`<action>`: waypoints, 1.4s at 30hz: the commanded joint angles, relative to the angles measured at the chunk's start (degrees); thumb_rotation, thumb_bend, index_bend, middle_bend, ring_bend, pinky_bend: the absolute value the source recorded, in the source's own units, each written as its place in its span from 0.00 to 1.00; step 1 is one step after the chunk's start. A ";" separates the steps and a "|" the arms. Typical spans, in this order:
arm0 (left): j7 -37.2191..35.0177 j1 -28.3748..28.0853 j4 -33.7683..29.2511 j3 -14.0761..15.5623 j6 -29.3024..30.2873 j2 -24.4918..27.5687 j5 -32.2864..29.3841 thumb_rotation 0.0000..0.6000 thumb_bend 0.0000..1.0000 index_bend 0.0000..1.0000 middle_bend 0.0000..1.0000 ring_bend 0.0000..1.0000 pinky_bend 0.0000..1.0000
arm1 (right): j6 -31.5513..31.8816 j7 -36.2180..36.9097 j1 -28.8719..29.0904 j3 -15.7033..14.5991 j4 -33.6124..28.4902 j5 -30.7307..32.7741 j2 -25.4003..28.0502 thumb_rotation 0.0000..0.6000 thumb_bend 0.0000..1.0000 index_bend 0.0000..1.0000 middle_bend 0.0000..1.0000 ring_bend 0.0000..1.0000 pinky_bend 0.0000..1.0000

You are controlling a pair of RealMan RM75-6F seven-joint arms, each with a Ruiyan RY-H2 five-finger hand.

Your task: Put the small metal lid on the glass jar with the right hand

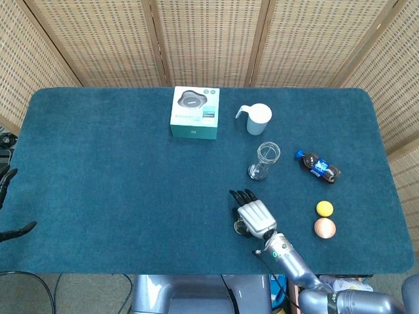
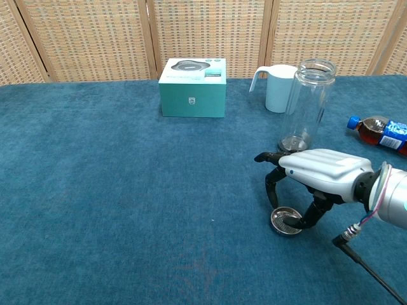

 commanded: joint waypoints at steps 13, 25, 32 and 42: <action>0.43 -0.22 -0.03 -0.01 -0.40 -0.14 -0.38 1.00 0.08 0.00 0.00 0.00 0.00 | 0.71 -0.38 1.40 -1.52 0.53 1.46 -0.41 1.00 0.56 0.57 0.00 0.00 0.00; 0.36 -0.30 0.03 0.01 -0.46 -0.10 -0.38 1.00 0.08 0.00 0.00 0.00 0.00 | 1.33 0.84 2.00 -1.98 0.92 1.77 -0.16 1.00 0.58 0.65 0.00 0.00 0.00; 0.39 -0.34 0.00 -0.04 -0.51 -0.11 -0.56 1.00 0.08 0.00 0.00 0.00 0.00 | 4.14 4.47 1.70 -0.38 -7.33 -2.75 5.21 1.00 0.59 0.65 0.00 0.00 0.00; 0.96 -0.39 -0.17 0.06 -0.42 -0.33 -0.27 1.00 0.08 0.00 0.00 0.00 0.00 | 8.07 5.27 3.60 8.90 -16.53 0.13 16.63 1.00 0.59 0.65 0.00 0.00 0.00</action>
